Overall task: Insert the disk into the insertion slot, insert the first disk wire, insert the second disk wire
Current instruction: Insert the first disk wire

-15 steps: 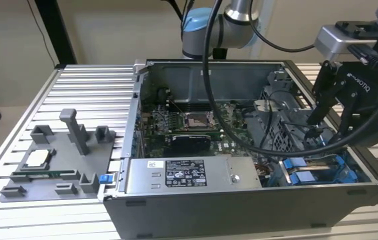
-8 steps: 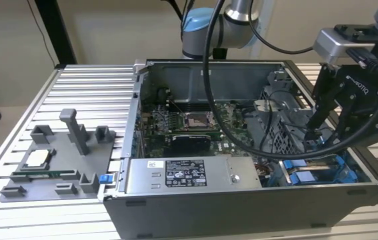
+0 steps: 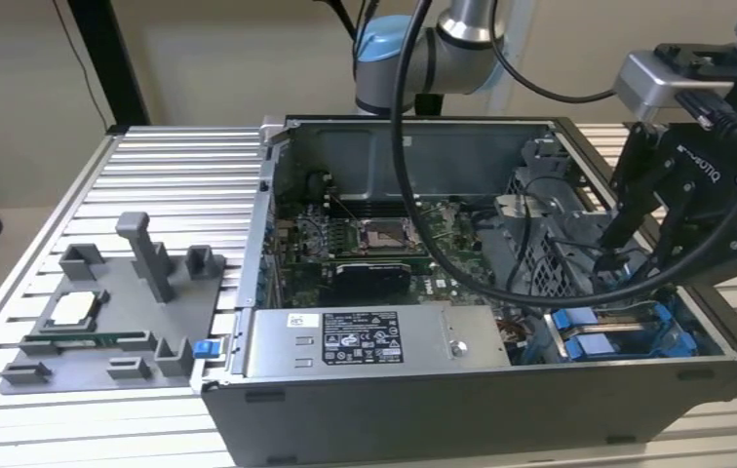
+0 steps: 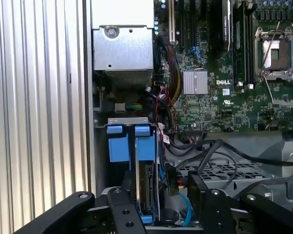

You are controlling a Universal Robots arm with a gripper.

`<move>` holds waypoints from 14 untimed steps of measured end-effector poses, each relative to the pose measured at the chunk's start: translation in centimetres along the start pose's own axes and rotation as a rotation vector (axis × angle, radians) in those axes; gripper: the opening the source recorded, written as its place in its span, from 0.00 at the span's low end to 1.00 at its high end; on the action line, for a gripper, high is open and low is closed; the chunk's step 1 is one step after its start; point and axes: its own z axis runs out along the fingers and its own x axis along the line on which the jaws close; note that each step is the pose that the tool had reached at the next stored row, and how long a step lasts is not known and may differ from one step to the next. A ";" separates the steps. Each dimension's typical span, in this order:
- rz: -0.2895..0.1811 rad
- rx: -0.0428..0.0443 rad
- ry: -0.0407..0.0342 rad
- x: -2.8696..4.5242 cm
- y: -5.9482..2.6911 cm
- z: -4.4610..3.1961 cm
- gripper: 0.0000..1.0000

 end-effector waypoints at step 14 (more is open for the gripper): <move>0.008 -0.0029 -0.0079 0.26 0.30 -0.14 1.00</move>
